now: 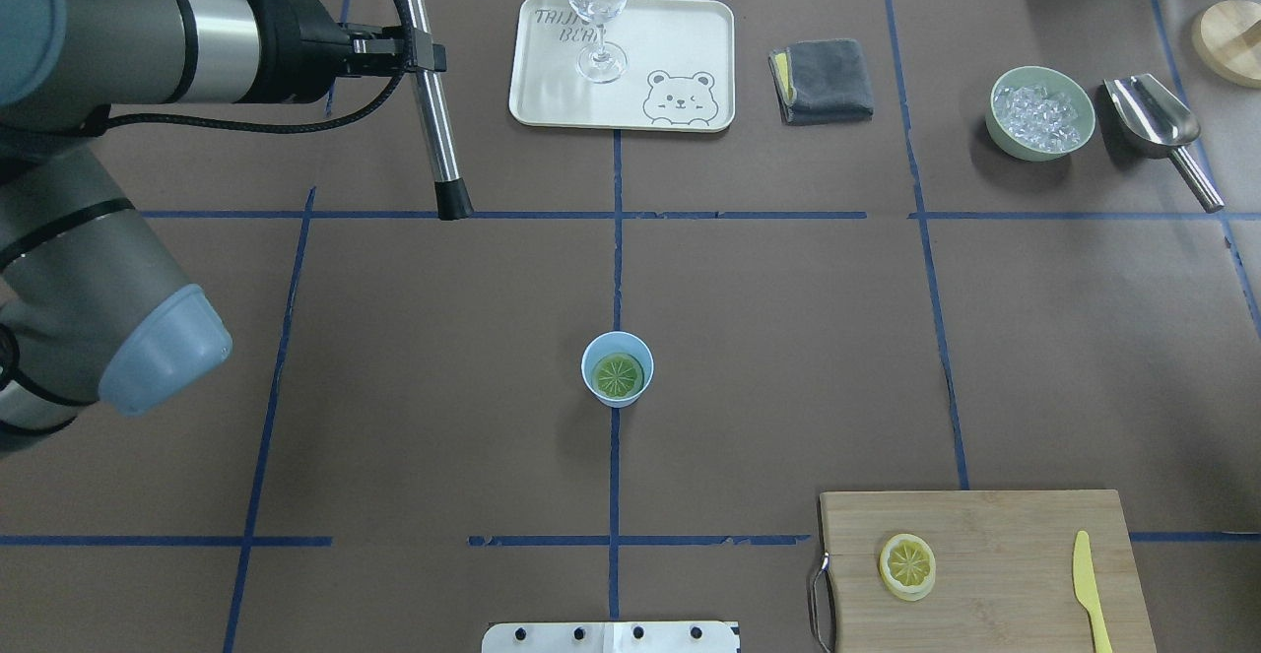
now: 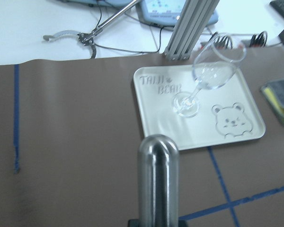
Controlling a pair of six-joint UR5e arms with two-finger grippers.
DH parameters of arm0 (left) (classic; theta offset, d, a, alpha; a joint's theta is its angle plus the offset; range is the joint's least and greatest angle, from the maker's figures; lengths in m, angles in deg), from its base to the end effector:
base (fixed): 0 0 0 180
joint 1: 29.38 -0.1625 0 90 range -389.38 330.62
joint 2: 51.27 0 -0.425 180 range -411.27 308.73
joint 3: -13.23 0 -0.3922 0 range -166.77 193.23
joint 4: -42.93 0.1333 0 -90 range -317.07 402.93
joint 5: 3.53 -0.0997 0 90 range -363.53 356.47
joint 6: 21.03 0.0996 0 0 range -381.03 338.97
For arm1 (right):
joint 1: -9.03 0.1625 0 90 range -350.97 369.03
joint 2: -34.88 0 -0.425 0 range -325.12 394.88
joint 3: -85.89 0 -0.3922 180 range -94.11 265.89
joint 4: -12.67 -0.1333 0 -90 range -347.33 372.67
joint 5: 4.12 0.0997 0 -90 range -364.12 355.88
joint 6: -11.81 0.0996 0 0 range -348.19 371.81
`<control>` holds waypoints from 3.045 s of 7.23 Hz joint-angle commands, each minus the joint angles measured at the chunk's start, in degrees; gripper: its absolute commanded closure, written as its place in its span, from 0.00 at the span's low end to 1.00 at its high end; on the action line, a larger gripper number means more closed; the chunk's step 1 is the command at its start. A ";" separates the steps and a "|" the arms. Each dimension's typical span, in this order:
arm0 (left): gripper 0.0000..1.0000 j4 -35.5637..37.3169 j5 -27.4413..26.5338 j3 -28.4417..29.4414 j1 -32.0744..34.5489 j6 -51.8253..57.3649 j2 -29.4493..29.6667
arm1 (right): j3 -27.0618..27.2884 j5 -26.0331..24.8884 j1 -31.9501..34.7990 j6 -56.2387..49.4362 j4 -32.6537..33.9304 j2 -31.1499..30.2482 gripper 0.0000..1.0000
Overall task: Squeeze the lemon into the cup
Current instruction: 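Lift the steel muddler upright with the left gripper and carry it toward the cup, then lower the muddler into the blue cup and press the lemon with the left gripper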
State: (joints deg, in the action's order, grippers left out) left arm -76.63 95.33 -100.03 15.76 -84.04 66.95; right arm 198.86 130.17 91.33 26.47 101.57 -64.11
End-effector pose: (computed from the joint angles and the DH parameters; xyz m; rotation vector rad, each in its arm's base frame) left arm 0.3100 -0.4787 0.1470 0.7279 1.2169 -0.1526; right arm 0.0057 -0.4337 0.5304 0.0961 -0.8020 0.0131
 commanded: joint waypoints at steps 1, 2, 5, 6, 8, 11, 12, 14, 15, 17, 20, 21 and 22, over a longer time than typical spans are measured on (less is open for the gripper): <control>1.00 -0.94 -17.04 -5.20 -8.97 -0.80 -0.09 | 0.06 0.36 0.49 0.11 0.14 -0.50 0.00; 1.00 -1.03 -26.87 -6.44 -14.50 -0.62 -0.09 | 0.06 0.36 0.58 0.20 0.14 -0.59 0.00; 1.00 -1.29 -49.69 -2.70 -29.11 4.89 2.09 | 0.15 0.36 0.58 0.20 0.14 -0.59 0.00; 1.00 -1.73 -49.99 -0.67 -29.32 8.13 3.24 | 0.15 0.36 0.75 0.20 0.14 -0.59 0.00; 1.00 -7.22 -49.99 5.46 -29.32 12.99 4.48 | 0.23 0.45 0.75 0.20 0.14 -0.59 0.00; 1.00 -15.79 -51.92 10.08 -32.92 13.00 4.13 | 0.23 0.45 1.28 0.20 0.14 -0.59 0.00; 1.00 -15.88 -51.93 9.29 -33.18 13.00 3.96 | 0.32 0.36 1.28 0.20 0.22 -0.59 0.00; 1.00 -15.88 -52.01 8.76 -34.15 13.00 3.26 | 0.24 0.36 1.28 0.20 0.14 -0.59 0.00; 1.00 -15.97 -51.84 8.93 -34.15 13.09 2.82 | 0.24 0.36 1.28 0.20 0.14 -0.59 0.00; 1.00 -16.14 -51.84 9.19 -34.33 13.00 1.59 | 0.06 0.36 1.28 0.20 0.14 -0.59 0.00; 1.00 -16.14 -51.58 9.72 -35.12 12.83 2.11 | 0.06 0.36 1.28 0.20 0.14 -0.59 0.00; 1.00 -16.23 -51.58 9.98 -35.12 12.74 1.94 | 0.06 0.36 1.28 0.20 0.14 -0.59 0.00; 1.00 -16.32 -51.58 10.51 -35.38 12.48 1.76 | 0.15 0.36 1.28 0.20 0.14 -0.59 0.00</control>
State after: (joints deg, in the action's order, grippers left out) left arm -92.86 43.74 -90.02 -19.37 -71.33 68.86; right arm 198.93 130.53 92.61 26.67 101.70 -64.70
